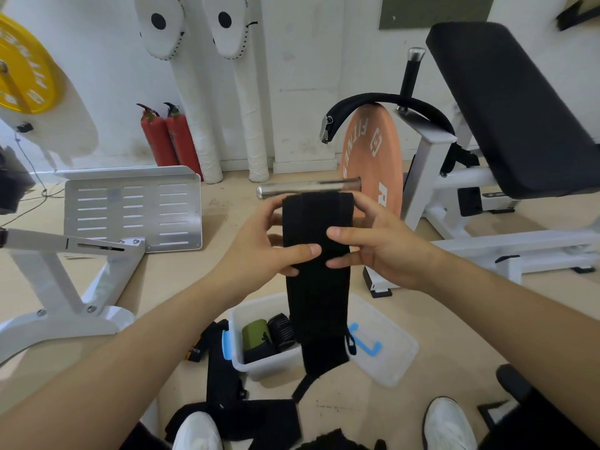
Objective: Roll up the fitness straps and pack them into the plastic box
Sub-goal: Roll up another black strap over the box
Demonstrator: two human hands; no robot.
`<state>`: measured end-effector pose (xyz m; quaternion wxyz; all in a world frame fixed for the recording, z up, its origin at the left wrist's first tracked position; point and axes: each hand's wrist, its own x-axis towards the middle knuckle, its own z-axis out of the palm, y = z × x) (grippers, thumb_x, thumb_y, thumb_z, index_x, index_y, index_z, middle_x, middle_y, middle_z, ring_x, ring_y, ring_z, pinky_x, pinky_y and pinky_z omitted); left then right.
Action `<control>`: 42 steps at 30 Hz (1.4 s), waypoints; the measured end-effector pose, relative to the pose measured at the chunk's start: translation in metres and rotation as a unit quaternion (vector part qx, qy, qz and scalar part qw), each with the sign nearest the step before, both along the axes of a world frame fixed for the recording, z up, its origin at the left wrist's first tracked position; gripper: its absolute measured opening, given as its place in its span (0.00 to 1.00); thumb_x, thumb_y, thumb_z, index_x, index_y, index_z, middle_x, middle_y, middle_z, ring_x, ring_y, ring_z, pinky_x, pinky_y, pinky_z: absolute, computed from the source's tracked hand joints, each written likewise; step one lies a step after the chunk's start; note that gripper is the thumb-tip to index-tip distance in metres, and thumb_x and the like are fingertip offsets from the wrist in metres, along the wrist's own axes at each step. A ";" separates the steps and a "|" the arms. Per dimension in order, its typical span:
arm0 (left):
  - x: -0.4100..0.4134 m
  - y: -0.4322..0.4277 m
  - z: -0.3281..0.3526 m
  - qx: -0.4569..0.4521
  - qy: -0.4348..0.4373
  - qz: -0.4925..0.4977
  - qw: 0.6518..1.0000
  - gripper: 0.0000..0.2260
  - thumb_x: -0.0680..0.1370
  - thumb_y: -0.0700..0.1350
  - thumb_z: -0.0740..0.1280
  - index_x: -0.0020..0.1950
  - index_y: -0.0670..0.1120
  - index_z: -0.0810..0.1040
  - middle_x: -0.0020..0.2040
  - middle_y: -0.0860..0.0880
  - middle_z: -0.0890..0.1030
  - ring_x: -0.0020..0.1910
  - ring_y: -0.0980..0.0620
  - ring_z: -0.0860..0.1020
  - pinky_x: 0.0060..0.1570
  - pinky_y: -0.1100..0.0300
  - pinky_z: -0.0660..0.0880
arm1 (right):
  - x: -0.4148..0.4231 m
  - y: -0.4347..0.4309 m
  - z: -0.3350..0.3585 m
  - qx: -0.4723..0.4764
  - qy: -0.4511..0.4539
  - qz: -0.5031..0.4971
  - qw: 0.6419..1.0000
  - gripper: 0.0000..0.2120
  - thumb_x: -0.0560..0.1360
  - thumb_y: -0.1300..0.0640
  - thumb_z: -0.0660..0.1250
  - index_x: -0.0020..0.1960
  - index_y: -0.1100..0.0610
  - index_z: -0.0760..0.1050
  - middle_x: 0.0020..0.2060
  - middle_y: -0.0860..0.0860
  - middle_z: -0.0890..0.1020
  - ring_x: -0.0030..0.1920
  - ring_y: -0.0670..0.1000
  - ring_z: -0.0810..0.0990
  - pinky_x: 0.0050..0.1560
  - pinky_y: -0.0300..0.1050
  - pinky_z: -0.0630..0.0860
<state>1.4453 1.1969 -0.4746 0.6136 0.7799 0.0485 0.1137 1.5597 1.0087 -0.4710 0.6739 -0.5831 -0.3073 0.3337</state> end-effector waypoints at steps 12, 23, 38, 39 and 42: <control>0.001 -0.005 0.004 -0.194 0.071 -0.011 0.978 0.23 0.72 0.54 0.72 0.65 0.46 0.79 0.56 0.46 0.85 0.54 0.49 0.85 0.49 0.53 0.83 | -0.005 0.006 -0.008 -0.003 -0.125 -0.009 0.992 0.29 0.71 0.77 0.71 0.66 0.56 0.72 0.62 0.56 0.77 0.63 0.59 0.79 0.49 0.58 0.84; -0.001 0.006 -0.002 -0.128 -0.040 0.012 0.991 0.26 0.68 0.44 0.79 0.64 0.47 0.78 0.57 0.45 0.82 0.57 0.44 0.84 0.53 0.46 0.83 | -0.009 0.002 0.005 -0.092 0.014 0.027 0.995 0.20 0.75 0.37 0.65 0.64 0.42 0.78 0.63 0.50 0.81 0.61 0.57 0.82 0.50 0.65 0.82; -0.001 0.005 0.002 -0.064 0.042 -0.009 0.997 0.33 0.67 0.52 0.81 0.70 0.54 0.73 0.62 0.49 0.81 0.55 0.49 0.84 0.41 0.54 0.83 | 0.000 0.001 0.003 0.007 0.022 -0.026 0.999 0.26 0.75 0.67 0.71 0.69 0.50 0.72 0.63 0.58 0.79 0.58 0.58 0.84 0.43 0.52 0.83; -0.001 0.004 0.002 -0.089 0.057 -0.013 0.994 0.31 0.69 0.54 0.80 0.70 0.54 0.74 0.61 0.47 0.81 0.53 0.49 0.85 0.41 0.54 0.82 | 0.000 0.001 0.003 0.013 0.016 -0.025 0.999 0.27 0.75 0.70 0.70 0.69 0.50 0.72 0.64 0.58 0.78 0.58 0.58 0.84 0.44 0.53 0.83; -0.001 0.001 0.004 -0.128 0.096 -0.016 0.987 0.26 0.73 0.59 0.75 0.69 0.52 0.76 0.59 0.47 0.82 0.51 0.47 0.86 0.41 0.52 0.82 | -0.001 0.000 0.000 0.024 -0.004 -0.013 1.000 0.31 0.74 0.73 0.69 0.71 0.50 0.70 0.67 0.57 0.75 0.60 0.59 0.83 0.46 0.54 0.84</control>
